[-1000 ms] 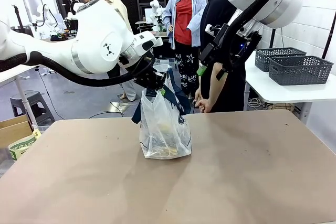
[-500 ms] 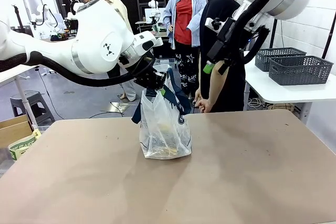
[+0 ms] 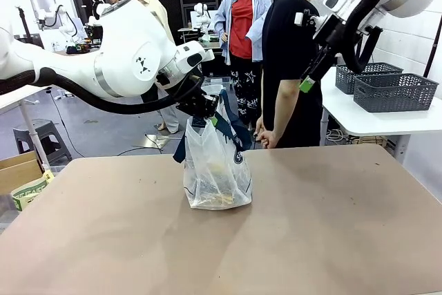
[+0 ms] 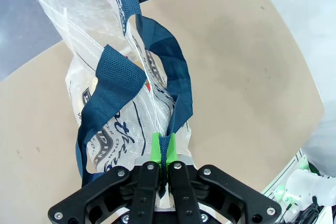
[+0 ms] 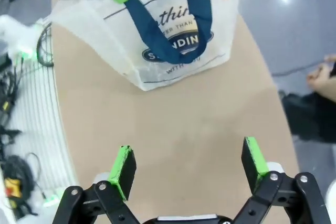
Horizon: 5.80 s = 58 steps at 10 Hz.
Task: Transfer purchased items from the store into the shopping bag.
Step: Move the Reusable shopping bag to the right side of the table.
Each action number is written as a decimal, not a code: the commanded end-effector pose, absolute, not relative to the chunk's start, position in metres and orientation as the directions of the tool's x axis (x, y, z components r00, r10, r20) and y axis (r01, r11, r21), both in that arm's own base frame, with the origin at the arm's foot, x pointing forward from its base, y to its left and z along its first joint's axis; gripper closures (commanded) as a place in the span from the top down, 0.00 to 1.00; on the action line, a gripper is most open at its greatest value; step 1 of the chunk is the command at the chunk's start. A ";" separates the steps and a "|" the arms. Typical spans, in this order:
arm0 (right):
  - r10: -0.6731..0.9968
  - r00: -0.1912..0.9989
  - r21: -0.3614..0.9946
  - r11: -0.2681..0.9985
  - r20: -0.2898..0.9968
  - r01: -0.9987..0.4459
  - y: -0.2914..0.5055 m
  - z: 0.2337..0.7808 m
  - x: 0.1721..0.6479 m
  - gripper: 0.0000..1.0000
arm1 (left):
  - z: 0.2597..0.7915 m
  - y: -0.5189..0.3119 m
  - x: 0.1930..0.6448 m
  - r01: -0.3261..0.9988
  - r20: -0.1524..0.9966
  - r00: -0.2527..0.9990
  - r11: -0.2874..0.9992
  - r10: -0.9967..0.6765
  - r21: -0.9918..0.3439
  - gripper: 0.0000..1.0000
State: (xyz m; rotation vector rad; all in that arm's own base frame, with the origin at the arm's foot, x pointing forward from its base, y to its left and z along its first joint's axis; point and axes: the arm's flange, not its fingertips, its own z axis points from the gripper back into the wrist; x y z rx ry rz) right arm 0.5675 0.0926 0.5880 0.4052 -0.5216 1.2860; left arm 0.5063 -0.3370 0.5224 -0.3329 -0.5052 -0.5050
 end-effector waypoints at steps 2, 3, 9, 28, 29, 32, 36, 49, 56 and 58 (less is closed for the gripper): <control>0.739 0.126 -0.025 0.190 0.662 -0.981 0.095 0.582 0.587 1.00 | 0.525 -0.336 0.506 0.533 0.538 0.756 0.827 -0.373 -0.177 0.00; 0.702 0.195 0.032 0.238 0.685 -0.971 0.099 0.579 0.595 1.00 | 0.525 -0.336 0.506 0.533 0.538 0.756 0.827 -0.373 -0.177 0.00; 0.769 0.123 -0.035 0.186 0.627 -0.982 0.092 0.586 0.575 1.00 | 0.522 -0.337 0.506 0.534 0.534 0.758 0.826 -0.375 -0.178 0.00; 0.769 0.123 -0.035 0.186 0.627 -0.982 0.092 0.586 0.575 1.00 | 0.624 -0.059 0.484 0.479 0.381 0.779 0.865 -0.498 0.152 0.00; 0.769 0.123 -0.035 0.186 0.627 -0.982 0.092 0.586 0.575 1.00 | 0.624 -0.047 0.484 0.486 0.377 0.773 0.859 -0.510 0.164 0.00; 0.769 0.123 -0.035 0.186 0.627 -0.982 0.092 0.586 0.575 1.00 | 0.615 -0.045 0.488 0.471 0.336 0.800 0.868 -0.496 0.159 0.00; 0.769 0.123 -0.035 0.186 0.627 -0.982 0.092 0.586 0.575 1.00 | 0.607 -0.044 0.490 0.472 0.328 0.805 0.869 -0.494 0.148 0.00; 0.769 0.123 -0.035 0.186 0.627 -0.982 0.092 0.586 0.575 1.00 | 0.549 0.059 0.496 0.537 0.272 0.741 0.785 -0.614 0.310 0.00; 0.769 0.123 -0.035 0.186 0.627 -0.982 0.092 0.586 0.575 1.00 | 0.541 0.056 0.493 0.562 0.257 0.741 0.782 -0.621 0.270 0.00; 0.769 0.123 -0.035 0.186 0.627 -0.982 0.092 0.586 0.575 1.00 | 0.541 0.056 0.493 0.562 0.257 0.741 0.782 -0.621 0.270 0.00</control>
